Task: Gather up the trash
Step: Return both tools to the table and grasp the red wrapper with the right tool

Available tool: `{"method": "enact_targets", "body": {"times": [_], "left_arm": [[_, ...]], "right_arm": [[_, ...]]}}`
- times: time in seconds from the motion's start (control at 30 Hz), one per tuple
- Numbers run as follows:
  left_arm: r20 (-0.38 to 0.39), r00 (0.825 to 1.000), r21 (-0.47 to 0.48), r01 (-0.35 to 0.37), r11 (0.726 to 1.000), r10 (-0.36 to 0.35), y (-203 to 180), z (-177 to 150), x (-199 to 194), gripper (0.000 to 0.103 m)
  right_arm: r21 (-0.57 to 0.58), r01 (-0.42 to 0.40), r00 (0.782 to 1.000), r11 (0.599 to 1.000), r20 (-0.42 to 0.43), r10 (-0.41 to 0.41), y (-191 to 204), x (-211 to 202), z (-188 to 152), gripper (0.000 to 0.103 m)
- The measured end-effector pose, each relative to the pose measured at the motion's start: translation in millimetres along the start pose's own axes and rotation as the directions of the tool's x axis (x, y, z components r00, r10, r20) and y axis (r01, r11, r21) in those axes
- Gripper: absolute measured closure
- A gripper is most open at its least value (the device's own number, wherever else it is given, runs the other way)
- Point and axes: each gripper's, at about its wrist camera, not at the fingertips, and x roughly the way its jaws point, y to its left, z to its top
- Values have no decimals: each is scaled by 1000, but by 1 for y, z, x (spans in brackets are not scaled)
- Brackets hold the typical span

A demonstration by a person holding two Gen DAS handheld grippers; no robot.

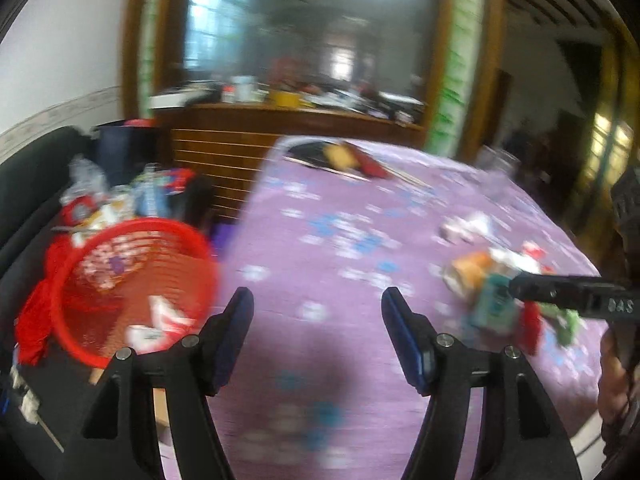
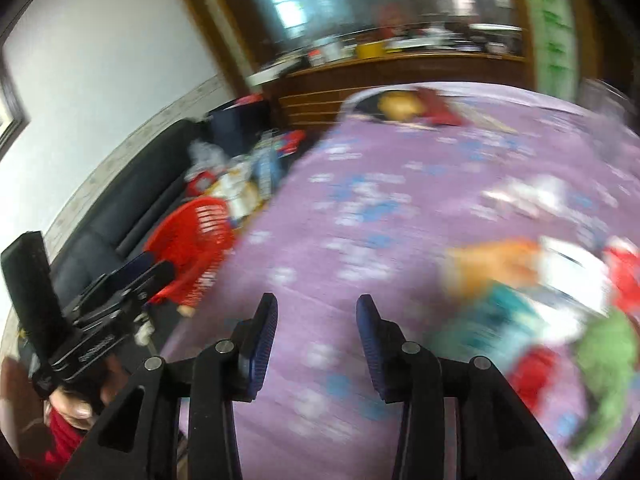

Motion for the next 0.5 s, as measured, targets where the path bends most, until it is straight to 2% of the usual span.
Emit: {"method": "enact_targets", "body": {"times": [0.13,0.23,0.33,0.5], "left_arm": [[-52,997,84,69,994,-65,-59,-5,19,38],[-90,991,127,114,985,-103,-92,-8,32,37],[-121,985,142,142,980,-125,-113,-11,39,35],[-151,980,146,151,978,-128,-118,-12,44,33]], "right_arm": [[103,101,995,990,15,-103,-65,-32,-22,48],[139,154,988,978,3,-156,-94,-36,-34,48],[138,170,985,976,-24,-169,-107,-28,-42,47],[100,179,983,979,-59,-174,-107,-2,-43,47]]}}
